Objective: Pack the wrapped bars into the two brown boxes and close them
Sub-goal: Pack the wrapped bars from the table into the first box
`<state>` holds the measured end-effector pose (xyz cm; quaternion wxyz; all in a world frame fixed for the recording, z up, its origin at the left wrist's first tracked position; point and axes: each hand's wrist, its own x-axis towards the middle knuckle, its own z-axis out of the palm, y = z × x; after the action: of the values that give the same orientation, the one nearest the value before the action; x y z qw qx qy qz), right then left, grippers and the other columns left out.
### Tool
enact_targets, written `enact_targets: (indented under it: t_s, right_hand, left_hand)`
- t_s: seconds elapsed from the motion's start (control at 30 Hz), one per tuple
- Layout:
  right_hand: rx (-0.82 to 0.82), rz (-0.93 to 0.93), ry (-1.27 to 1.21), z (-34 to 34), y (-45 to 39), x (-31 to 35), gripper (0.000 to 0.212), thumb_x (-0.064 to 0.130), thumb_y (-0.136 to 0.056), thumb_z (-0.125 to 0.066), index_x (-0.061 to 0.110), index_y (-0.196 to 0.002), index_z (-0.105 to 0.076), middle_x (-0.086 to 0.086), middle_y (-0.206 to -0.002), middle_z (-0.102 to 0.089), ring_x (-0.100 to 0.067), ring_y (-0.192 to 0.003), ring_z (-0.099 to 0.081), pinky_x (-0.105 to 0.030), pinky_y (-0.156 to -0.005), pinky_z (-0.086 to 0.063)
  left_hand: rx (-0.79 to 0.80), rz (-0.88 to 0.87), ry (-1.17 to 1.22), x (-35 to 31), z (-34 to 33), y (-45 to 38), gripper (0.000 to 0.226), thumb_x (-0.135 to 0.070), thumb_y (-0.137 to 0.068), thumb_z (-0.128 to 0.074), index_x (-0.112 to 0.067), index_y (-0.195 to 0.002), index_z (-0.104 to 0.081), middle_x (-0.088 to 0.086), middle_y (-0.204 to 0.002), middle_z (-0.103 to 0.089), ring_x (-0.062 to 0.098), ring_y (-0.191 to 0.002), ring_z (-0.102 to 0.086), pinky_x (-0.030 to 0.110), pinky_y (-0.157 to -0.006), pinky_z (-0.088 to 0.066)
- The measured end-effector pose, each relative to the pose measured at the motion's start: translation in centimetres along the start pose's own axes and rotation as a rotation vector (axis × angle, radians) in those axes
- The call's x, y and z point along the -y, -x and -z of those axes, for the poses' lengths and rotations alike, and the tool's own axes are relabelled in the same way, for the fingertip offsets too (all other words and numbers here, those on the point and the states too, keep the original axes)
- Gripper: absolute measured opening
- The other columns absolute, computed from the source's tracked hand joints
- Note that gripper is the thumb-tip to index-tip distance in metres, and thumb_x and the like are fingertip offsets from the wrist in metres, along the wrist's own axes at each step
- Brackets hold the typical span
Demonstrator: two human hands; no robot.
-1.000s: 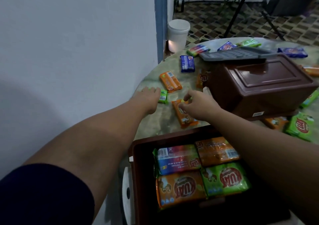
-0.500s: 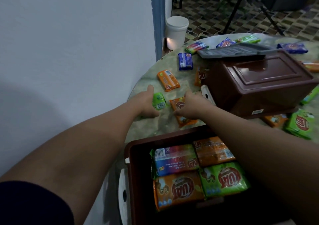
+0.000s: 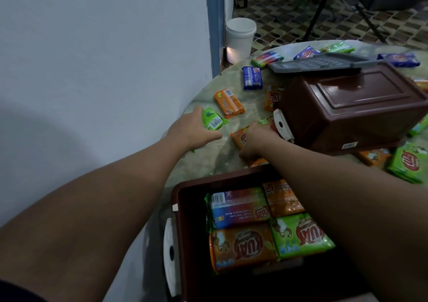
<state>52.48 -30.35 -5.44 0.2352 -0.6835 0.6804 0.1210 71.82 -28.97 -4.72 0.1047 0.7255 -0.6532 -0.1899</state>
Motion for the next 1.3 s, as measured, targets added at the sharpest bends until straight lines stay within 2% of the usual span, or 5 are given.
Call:
enact_targets:
  t_s: [0.23,0.5,0.63,1.0,1.3]
  right_hand:
    - [-0.158,0.056,-0.172,0.9,1.3,-0.1,0.096,0.05,-0.073,-0.086,0.011,-0.143,-0.033,-0.017,-0.142,-0.027,-0.035,-0.116,-0.054,-0.035,-0.083,-0.047]
    - [-0.365,0.142,-0.38,3.9,5.1,-1.5,0.087,0.051,-0.074,-0.081,0.015,-0.137,-0.034,-0.013,-0.133,-0.047,-0.034,-0.12,-0.054,-0.042,-0.092,-0.049]
    - [-0.444,0.173,-0.389,4.8,7.7,-3.5,0.076,0.056,-0.078,-0.077,0.02,-0.134,-0.04,-0.003,-0.112,-0.049,-0.025,-0.098,-0.054,-0.036,-0.078,-0.04]
    - [-0.464,0.348,-0.347,3.5,16.0,-9.9,0.074,0.057,-0.076,-0.078,0.024,-0.131,-0.041,0.0,-0.109,-0.049,-0.02,-0.093,-0.05,-0.035,-0.077,-0.04]
    - [-0.426,0.413,-0.279,0.8,19.8,-12.0,0.08,0.052,-0.077,-0.08,0.023,-0.139,-0.04,-0.006,-0.123,-0.054,-0.028,-0.11,-0.059,-0.037,-0.078,-0.042]
  left_hand:
    - [-0.03,0.006,0.019,-0.6,1.1,0.8,0.067,-0.062,-0.067,-0.069,-0.029,-0.118,-0.041,-0.001,-0.101,-0.062,0.023,-0.087,-0.062,0.041,-0.078,-0.056]
    - [-0.096,-0.003,0.04,-3.6,3.3,3.1,0.058,-0.063,-0.069,-0.067,-0.03,-0.109,-0.04,-0.003,-0.091,-0.06,0.021,-0.082,-0.061,0.034,-0.064,-0.049]
    - [-0.152,-0.037,0.039,-6.0,4.4,5.9,0.054,-0.063,-0.07,-0.065,-0.031,-0.108,-0.044,-0.003,-0.091,-0.062,0.02,-0.078,-0.062,0.037,-0.066,-0.056]
    - [-0.188,-0.074,-0.042,-11.0,3.6,17.6,0.087,-0.077,-0.066,-0.064,-0.035,-0.14,-0.045,-0.002,-0.125,-0.065,0.023,-0.105,-0.062,0.042,-0.088,-0.055]
    - [-0.131,0.019,-0.172,-11.6,1.4,23.6,0.081,-0.067,-0.068,-0.067,-0.032,-0.137,-0.043,0.003,-0.118,-0.063,0.026,-0.1,-0.059,0.042,-0.085,-0.054]
